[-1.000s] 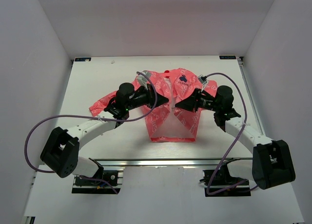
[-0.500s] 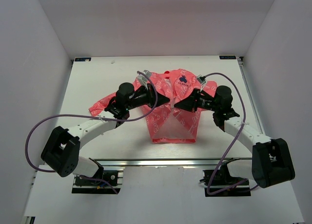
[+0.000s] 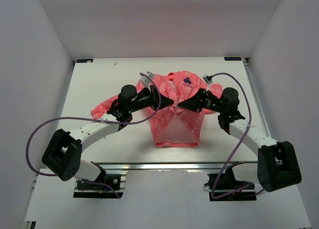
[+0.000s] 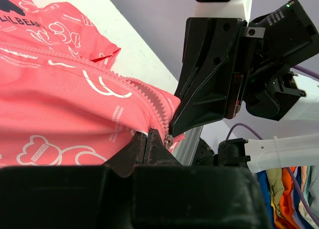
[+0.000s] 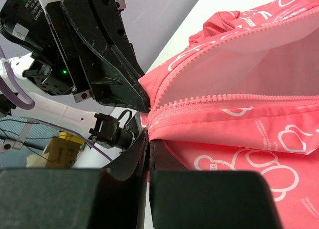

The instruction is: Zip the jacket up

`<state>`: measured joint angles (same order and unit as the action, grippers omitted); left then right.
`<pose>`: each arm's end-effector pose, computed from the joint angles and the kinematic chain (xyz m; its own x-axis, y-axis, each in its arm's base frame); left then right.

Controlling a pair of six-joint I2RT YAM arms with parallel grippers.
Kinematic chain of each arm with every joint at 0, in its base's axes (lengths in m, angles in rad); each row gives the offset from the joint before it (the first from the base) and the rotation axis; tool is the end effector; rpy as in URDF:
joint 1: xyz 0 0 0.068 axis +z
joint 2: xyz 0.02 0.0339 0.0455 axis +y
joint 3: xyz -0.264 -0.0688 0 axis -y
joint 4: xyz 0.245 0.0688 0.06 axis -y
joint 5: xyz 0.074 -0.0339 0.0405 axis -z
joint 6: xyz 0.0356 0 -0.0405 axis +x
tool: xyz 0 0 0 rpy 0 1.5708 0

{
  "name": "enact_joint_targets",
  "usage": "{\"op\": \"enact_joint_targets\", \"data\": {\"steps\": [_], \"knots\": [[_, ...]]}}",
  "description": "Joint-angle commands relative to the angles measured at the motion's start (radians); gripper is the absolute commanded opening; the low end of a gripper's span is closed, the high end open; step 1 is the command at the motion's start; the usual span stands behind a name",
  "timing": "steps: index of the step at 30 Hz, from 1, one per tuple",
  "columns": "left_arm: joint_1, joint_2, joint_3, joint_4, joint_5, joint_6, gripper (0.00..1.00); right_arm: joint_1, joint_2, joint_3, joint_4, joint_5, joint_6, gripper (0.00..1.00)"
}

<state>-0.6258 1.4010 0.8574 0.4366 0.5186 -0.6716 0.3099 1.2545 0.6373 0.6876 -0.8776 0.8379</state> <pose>0.2494 -0.2020 0.2871 -0.6329 -0.2094 -0.7454 0.6571 0.3640 -0.6601 0.2478 0.1081 0.2783 -0.6431 0.2927 -0.7076 -0.6691 0.2346 0.7052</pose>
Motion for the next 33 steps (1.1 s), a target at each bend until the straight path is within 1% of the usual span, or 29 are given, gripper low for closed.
{"op": "enact_joint_targets", "data": {"steps": [1, 6, 12, 15, 16, 19, 23, 26, 29, 31, 33], "knots": [[-0.008, -0.031, -0.014, 0.051, 0.049, -0.005, 0.00, 0.008, 0.003, 0.009, 0.089, 0.022, 0.030, 0.00], [-0.008, -0.048, -0.044, 0.093, 0.078, -0.002, 0.00, 0.008, 0.019, 0.028, 0.040, 0.040, 0.033, 0.00], [-0.009, -0.056, -0.063, 0.111, 0.124, 0.026, 0.00, 0.008, 0.005, 0.036, 0.024, 0.077, 0.055, 0.00], [-0.009, -0.059, -0.066, 0.094, 0.149, 0.058, 0.00, 0.008, 0.006, 0.062, 0.001, 0.077, 0.055, 0.00], [-0.009, -0.062, -0.070, 0.091, 0.153, 0.066, 0.00, 0.008, 0.009, 0.073, -0.049, 0.080, 0.052, 0.00], [-0.009, -0.073, -0.081, 0.062, 0.166, 0.112, 0.00, 0.005, 0.017, 0.101, -0.097, 0.083, 0.027, 0.00], [-0.009, -0.073, -0.081, 0.014, 0.188, 0.176, 0.00, 0.001, 0.022, 0.116, -0.085, 0.040, 0.026, 0.00], [-0.009, -0.059, -0.078, -0.002, 0.219, 0.184, 0.00, 0.001, 0.019, 0.128, -0.083, 0.028, 0.027, 0.00], [-0.009, -0.062, -0.078, -0.010, 0.247, 0.185, 0.00, -0.009, 0.014, 0.137, -0.106, 0.055, 0.013, 0.00], [-0.009, -0.071, -0.087, -0.030, 0.251, 0.193, 0.00, -0.035, 0.020, 0.156, -0.155, 0.061, -0.009, 0.00], [-0.008, -0.086, -0.093, -0.048, 0.265, 0.211, 0.00, -0.052, 0.019, 0.165, -0.165, 0.072, -0.010, 0.00]]}}
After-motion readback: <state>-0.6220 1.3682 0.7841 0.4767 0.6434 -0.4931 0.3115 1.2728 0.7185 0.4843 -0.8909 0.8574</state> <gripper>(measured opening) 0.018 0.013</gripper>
